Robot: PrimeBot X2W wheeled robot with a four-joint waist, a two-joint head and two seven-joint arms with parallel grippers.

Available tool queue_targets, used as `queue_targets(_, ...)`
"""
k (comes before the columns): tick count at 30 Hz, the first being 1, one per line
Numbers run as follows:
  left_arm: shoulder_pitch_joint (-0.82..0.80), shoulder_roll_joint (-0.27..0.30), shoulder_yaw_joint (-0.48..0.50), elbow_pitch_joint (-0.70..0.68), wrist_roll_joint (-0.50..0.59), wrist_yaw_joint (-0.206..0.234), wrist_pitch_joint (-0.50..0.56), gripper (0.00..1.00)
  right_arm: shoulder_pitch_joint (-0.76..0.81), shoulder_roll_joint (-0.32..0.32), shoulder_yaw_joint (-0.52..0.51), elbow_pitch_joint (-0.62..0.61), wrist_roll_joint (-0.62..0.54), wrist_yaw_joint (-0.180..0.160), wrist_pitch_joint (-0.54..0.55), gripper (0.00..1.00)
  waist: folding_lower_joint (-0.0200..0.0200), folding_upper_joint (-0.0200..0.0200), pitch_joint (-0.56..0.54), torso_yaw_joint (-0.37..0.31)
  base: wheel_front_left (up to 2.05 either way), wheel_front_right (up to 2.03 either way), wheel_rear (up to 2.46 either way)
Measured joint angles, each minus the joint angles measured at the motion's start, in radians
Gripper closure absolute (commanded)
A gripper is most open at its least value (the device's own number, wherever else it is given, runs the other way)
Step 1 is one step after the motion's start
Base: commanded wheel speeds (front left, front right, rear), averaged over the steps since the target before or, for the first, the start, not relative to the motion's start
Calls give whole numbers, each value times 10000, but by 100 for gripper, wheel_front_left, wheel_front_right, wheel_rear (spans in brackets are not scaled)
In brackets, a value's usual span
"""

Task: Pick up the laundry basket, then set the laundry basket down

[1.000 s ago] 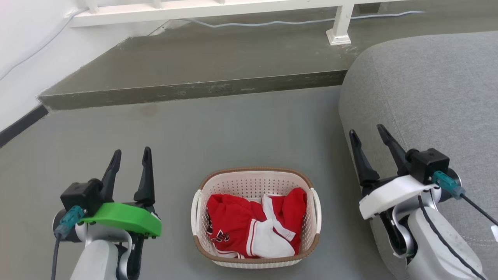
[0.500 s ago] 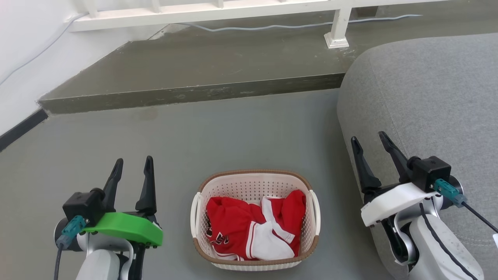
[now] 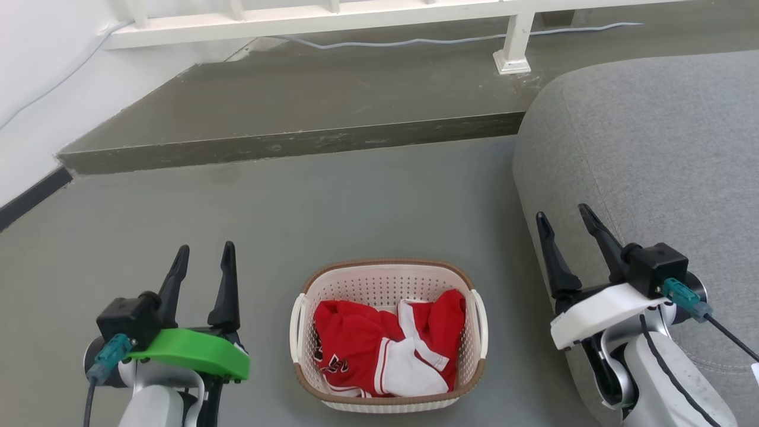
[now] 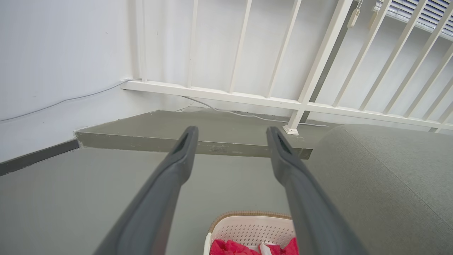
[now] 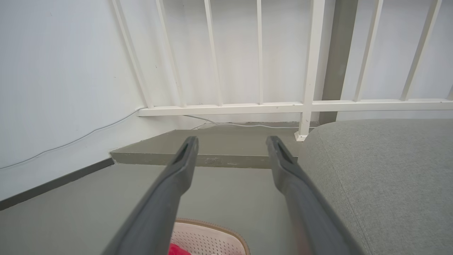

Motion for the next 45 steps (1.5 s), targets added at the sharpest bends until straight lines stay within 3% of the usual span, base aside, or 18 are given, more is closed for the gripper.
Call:
queue_targets(1,12,-2,-4,-6,0,-8,0,0,5,15,-8,-2,-21,2,0,0,0,0,8,0,0,0,0)
queue_targets(2,27,-2,-21,-4,-2,-13,0,100,12,31,-15,-8,-54,2,0,100,0,0,14,0,0,0,0)
queue_targets(16,332,-86,71,527,-732,-10,240,100,503,226,-84,362,616,81,71,100,0,0,-22,25,0,0,0)
queue_targets(45,331,-96,708,554,-3954,-96,1279,100,529,453,-1152,307,4431,357,1003,100,0,0,-131,137,0,0,0)
